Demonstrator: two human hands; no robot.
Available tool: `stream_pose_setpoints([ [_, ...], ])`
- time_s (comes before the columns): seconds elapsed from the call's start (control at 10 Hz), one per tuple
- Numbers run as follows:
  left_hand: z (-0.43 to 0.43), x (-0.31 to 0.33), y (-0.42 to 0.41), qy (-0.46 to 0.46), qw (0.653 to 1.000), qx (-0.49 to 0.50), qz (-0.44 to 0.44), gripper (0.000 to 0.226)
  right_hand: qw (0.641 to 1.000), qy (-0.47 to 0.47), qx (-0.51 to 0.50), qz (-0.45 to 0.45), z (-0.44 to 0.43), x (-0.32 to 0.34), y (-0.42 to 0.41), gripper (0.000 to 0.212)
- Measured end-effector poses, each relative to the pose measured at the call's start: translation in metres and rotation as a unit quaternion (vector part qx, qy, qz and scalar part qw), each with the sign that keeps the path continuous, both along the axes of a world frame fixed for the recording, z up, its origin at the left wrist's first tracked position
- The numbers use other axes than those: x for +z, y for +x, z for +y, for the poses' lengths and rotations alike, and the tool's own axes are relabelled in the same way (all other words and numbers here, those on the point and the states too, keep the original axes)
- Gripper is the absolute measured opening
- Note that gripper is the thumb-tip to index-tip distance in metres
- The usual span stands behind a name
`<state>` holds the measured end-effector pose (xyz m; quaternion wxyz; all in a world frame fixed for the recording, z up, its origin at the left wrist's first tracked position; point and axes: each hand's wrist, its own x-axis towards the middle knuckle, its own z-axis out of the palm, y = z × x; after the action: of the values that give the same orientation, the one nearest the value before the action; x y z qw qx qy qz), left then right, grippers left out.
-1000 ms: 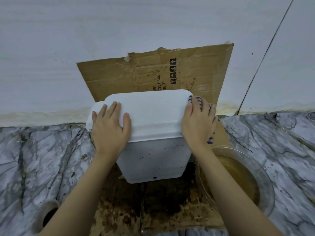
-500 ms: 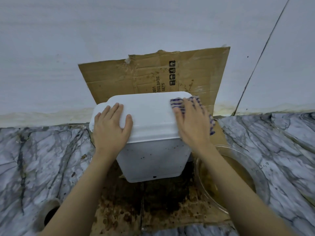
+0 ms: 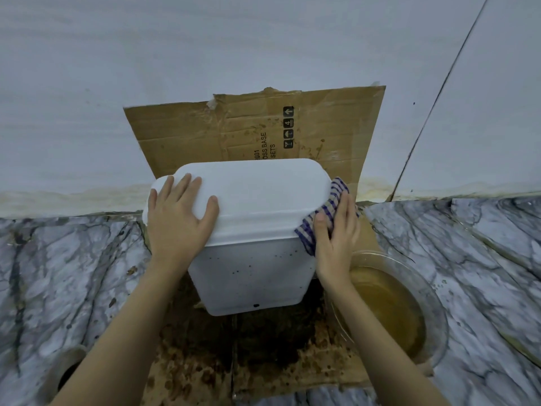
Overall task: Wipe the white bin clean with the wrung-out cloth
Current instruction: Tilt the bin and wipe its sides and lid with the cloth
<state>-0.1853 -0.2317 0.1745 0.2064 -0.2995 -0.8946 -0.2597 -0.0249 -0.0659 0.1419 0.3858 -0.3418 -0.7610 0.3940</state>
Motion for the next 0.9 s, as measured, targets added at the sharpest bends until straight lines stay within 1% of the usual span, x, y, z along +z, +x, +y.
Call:
stream_pose_setpoints([
  [0.1,-0.001,-0.001,0.001,0.005,1.0,-0.005,0.001,0.067,0.989,-0.096,0.019,0.107,0.022,-0.003,-0.005,0.059],
  [0.2,0.0,-0.001,0.002,0.012,1.0,0.0,0.002,0.065,0.97,-0.193,0.003,0.145,0.024,-0.004,-0.009,0.051],
  [0.3,0.0,-0.002,0.003,0.016,1.0,0.006,0.004,0.065,0.986,-0.121,-0.024,0.113,0.001,-0.004,-0.009,0.057],
  [0.4,0.0,-0.003,0.002,0.013,1.0,0.004,0.006,0.065,0.991,-0.085,-0.046,0.096,-0.003,0.0,-0.01,0.061],
  [0.5,0.002,-0.002,0.001,0.015,1.0,0.001,0.006,0.066,0.984,-0.121,-0.014,0.128,0.014,0.013,-0.012,0.053],
  [0.6,0.002,-0.002,0.002,0.018,1.0,0.003,0.006,0.065,0.962,-0.237,0.01,0.132,0.037,0.027,-0.012,0.04],
  [0.7,0.002,-0.002,0.001,0.02,1.0,0.007,0.008,0.064,0.954,-0.271,0.033,0.122,0.047,0.031,-0.011,0.039],
  [0.8,0.001,-0.003,0.002,0.016,1.0,0.009,0.01,0.064,0.969,-0.216,0.043,0.115,0.032,0.019,-0.006,0.041],
  [0.9,0.001,-0.001,0.003,0.011,1.0,0.01,0.007,0.064,0.986,-0.121,0.051,0.101,0.019,0.01,-0.002,0.049],
])
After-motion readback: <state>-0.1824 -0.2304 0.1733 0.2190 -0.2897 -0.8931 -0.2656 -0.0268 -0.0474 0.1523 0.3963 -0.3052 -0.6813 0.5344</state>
